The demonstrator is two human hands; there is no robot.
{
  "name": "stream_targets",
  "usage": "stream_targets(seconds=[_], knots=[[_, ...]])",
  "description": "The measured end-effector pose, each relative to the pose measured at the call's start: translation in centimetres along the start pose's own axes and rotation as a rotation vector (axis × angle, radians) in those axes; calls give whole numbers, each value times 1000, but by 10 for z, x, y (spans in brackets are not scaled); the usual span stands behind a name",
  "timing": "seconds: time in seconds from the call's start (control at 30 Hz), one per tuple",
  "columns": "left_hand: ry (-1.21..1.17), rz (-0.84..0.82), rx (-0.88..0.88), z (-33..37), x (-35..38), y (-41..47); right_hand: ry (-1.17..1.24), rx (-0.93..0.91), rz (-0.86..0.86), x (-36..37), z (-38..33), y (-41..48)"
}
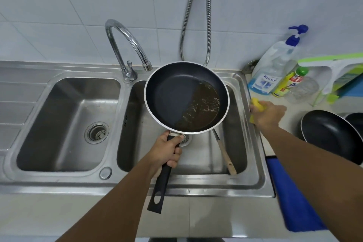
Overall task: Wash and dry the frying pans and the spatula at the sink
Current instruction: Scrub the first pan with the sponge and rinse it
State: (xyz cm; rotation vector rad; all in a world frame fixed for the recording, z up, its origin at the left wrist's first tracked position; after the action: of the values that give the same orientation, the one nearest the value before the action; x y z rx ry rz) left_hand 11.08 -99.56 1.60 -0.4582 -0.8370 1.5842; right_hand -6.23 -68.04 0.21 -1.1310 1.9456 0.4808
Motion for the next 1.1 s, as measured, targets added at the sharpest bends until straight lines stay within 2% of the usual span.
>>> stream_targets(seconds=[0.07, 0.13, 0.3, 0.4, 0.57, 0.67, 0.8, 0.9, 1.03, 1.1], knots=[[-13, 7, -9, -2, 4, 0, -129, -20, -117, 5, 22, 13], [-17, 14, -19, -5, 6, 1, -128, -88, -169, 7, 28, 21], [-36, 32, -40, -10, 5, 3, -368, -337, -45, -3, 21, 28], [-55, 36, -43, -13, 5, 2, -167, -477, 86, -9, -1, 7], [-54, 34, -56, -14, 1, -2, 145, -761, 56, 2, -57, -34], [-46, 20, -62, -14, -4, -5, 229, -909, -125, 8, -113, -59], [-48, -8, -86, -12, -14, -16, 164, -983, -446, 42, -193, -88], [-27, -11, -90, -14, -24, -20, 120, -979, -616, 77, -245, -109], [-29, -32, -104, -17, -37, -19, -55, -944, -734, 127, -299, -129], [-35, -50, -110, -19, -45, -18, -34, -878, -850, 149, -312, -136]])
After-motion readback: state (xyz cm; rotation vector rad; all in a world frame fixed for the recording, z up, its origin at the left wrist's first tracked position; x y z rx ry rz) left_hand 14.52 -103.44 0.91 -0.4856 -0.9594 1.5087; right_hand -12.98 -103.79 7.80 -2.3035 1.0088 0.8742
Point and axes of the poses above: each hand's wrist, its own y-axis towards the middle knuckle, its own x-axis out of the palm, z = x × y, the point moved 3 cm from there along y, towards the middle knuckle, and after that the axes turned 4 degrees about z, right-handed, at the moved point
